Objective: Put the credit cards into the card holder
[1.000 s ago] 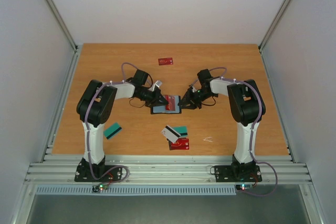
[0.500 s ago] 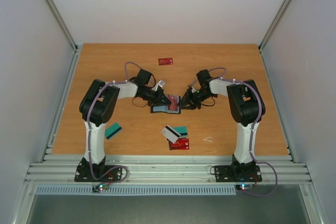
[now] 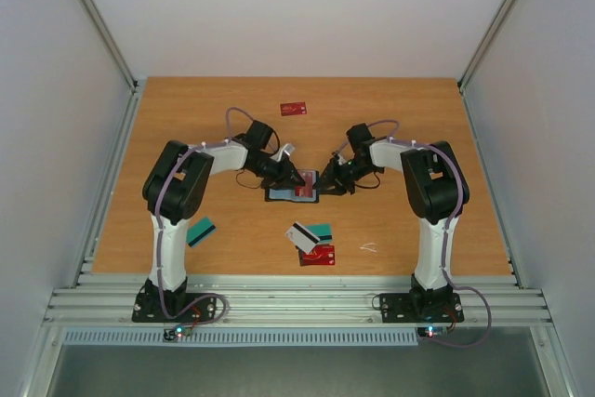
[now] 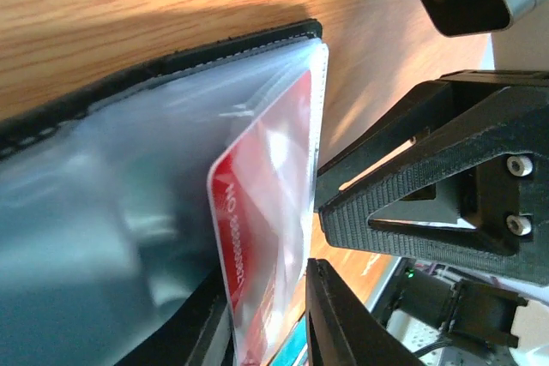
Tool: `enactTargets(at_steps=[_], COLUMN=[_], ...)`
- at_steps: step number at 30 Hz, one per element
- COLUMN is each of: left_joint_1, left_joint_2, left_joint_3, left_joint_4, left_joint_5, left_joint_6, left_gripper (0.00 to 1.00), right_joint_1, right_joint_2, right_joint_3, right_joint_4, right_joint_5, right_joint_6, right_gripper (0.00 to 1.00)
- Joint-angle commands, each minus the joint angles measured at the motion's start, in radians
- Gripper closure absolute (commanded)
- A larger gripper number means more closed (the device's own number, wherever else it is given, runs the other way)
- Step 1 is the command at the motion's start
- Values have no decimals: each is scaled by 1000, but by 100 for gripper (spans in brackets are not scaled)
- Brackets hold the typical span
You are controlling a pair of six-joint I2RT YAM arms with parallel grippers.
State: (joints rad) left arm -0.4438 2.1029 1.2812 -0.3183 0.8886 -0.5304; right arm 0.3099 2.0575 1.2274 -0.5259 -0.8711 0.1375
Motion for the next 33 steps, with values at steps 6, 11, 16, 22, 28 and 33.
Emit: enactTargets(at_steps=[6,11,16,22,28,33], left_joint_1=[-13,-12,-12,-12,-16,-52], left_joint_2=[-47,-68,-121,-207,-221,-193], left_joint_3=[101,136,188,208,209,222], left_joint_4=[-306,-411,-561,-646,-648,-619], left_joint_5=[-114,-129,-189,-365,-604,-767], left_joint_6=[141,165,211,272,314,302], left_gripper=[60,48,26,16,17,23], right_joint_1=[20,20,20,20,20,20], right_joint_2=[-24,-32,-51,-75,-111,-144], right_joint_3=[-3,-6,-14,-50,-99,-132], right_joint_4=[-33,-21,3,44,82,81], right_joint_5=[27,32,40,48,57,67], right_joint_6=[-13,-4,16,43,67,62], right_gripper=[72,71,71,70,70,69])
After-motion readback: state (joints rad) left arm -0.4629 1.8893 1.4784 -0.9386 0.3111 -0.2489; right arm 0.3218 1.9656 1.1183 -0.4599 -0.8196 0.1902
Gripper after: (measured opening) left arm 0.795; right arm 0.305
